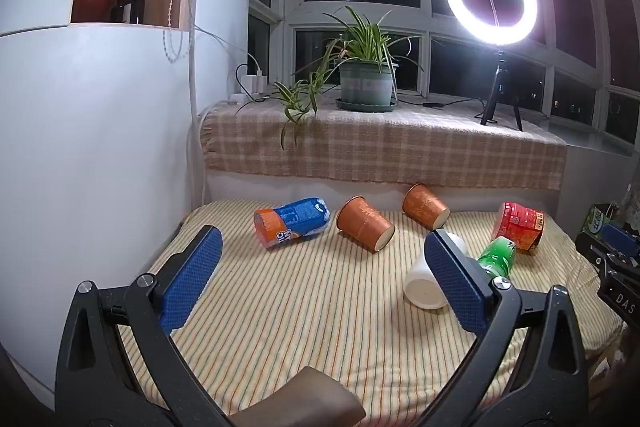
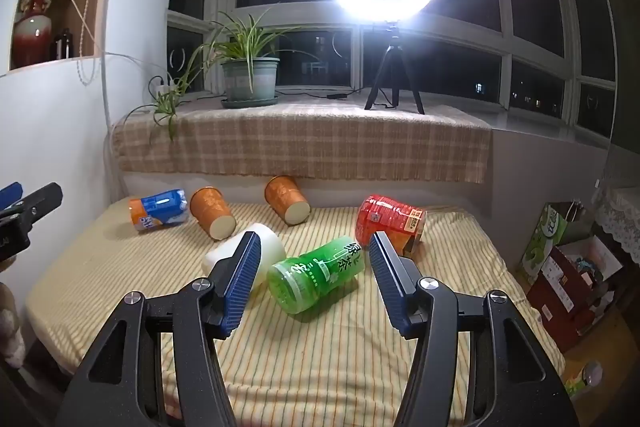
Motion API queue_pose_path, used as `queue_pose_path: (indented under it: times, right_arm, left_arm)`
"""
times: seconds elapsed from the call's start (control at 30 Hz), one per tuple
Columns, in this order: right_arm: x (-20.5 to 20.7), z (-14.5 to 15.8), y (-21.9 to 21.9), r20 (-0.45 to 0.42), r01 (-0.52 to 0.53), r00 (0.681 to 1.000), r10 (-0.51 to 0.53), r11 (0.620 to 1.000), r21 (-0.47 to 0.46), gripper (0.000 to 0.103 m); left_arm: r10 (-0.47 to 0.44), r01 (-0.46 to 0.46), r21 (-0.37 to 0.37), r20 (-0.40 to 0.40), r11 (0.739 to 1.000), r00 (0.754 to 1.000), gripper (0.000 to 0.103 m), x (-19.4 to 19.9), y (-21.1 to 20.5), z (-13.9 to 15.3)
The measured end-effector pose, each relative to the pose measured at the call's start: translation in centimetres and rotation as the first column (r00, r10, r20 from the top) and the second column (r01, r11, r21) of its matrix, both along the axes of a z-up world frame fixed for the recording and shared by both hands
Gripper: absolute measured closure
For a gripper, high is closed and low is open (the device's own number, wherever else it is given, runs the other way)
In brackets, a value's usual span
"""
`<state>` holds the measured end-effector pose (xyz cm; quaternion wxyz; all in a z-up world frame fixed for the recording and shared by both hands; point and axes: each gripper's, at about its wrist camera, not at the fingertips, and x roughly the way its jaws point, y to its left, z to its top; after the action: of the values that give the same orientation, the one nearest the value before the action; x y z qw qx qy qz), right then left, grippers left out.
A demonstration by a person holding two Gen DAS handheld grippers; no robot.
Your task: Flip cup upright
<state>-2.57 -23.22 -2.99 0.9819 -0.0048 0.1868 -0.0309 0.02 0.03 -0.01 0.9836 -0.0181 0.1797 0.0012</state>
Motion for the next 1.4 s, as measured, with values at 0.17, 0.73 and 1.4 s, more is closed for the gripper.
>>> queue_pose_path:
  times: [0.17, 0.73, 1.4]
  right_arm:
    - [-0.07, 0.19, 0.07, 0.003, 0.006, 1.0, -0.006, 1.0, -0.009, 0.047]
    - [-0.1, 0.44, 0.35, 0.021, 0.007, 1.0, -0.007, 1.0, -0.019, 0.04]
    - [0.53, 0.97, -0.47, 0.031, 0.019, 0.999, -0.018, 1.0, -0.021, 0.024]
  left_arm:
    - [0.0, 0.0, -0.002, 0.0, 1.0, 1.0, 0.0, 0.02, 0.0, -0.01]
    - [0.0, 0.0, -0.001, 0.003, 1.0, 1.0, 0.0, -0.01, -0.01, -0.01]
    - [0.002, -0.002, 0.001, 0.001, 1.0, 1.0, 0.0, 0.01, -0.01, -0.01]
